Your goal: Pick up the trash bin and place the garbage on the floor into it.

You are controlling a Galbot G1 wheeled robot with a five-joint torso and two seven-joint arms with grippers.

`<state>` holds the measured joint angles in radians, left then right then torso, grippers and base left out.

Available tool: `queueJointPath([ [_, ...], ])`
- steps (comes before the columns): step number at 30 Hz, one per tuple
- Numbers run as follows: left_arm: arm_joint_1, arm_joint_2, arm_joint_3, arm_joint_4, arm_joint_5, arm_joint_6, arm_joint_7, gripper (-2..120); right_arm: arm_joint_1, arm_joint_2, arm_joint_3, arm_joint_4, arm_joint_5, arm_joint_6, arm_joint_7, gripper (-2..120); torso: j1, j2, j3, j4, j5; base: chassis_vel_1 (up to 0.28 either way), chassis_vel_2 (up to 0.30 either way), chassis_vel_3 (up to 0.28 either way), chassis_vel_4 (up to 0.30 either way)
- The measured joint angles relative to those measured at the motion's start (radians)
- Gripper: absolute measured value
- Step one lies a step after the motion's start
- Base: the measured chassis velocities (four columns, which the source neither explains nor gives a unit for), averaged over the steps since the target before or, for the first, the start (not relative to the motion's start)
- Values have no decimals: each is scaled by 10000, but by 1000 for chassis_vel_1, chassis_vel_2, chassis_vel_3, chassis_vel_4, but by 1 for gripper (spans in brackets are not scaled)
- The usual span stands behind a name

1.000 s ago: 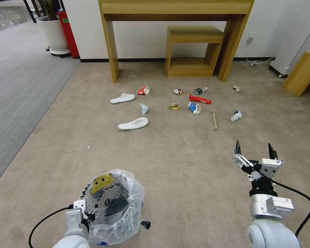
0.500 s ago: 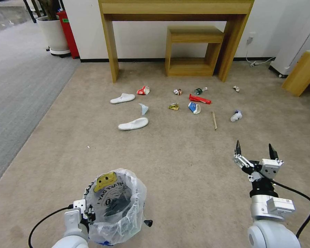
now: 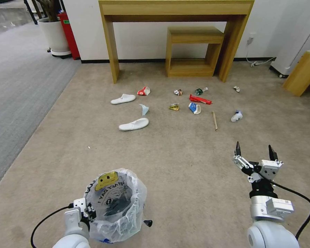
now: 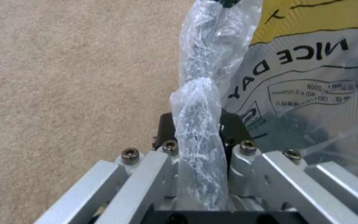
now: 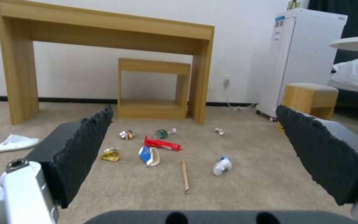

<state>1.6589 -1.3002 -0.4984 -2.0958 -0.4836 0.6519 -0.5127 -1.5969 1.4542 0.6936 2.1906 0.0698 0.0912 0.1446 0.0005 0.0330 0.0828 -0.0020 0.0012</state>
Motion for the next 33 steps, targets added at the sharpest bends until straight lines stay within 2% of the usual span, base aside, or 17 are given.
queueJointPath([
  [9, -1, -227, -32, 30, 55, -79, 127, 7, 10, -110, -12, -68, 32, -6, 48, 100, 0, -3, 3, -1, -7, 0, 0, 0, 0],
  [11, 48, -244, -96, -72, 23, -79, 134, 7, 8, -137, -25, -75, 37, -22, 61, 100, 0, -9, 6, -6, -24, 0, 0, 0, 0],
  [16, 103, -260, -153, -224, -87, -77, 142, 6, -4, -152, -38, -90, 39, -23, 67, 100, 1, -13, 10, -9, -34, 0, 0, 0, 0],
  [23, 357, -366, -484, -1409, -561, 258, -20, 1, -128, -255, -56, -78, 58, -19, 84, 100, 1, -14, 9, -3, -19, 0, 0, 0, 0],
  [33, 368, -466, -681, -2029, -858, 291, -87, 1, -202, -266, -52, -24, 34, -19, 85, 100, 2, -9, 5, -3, -14, 0, 0, 0, 0],
])
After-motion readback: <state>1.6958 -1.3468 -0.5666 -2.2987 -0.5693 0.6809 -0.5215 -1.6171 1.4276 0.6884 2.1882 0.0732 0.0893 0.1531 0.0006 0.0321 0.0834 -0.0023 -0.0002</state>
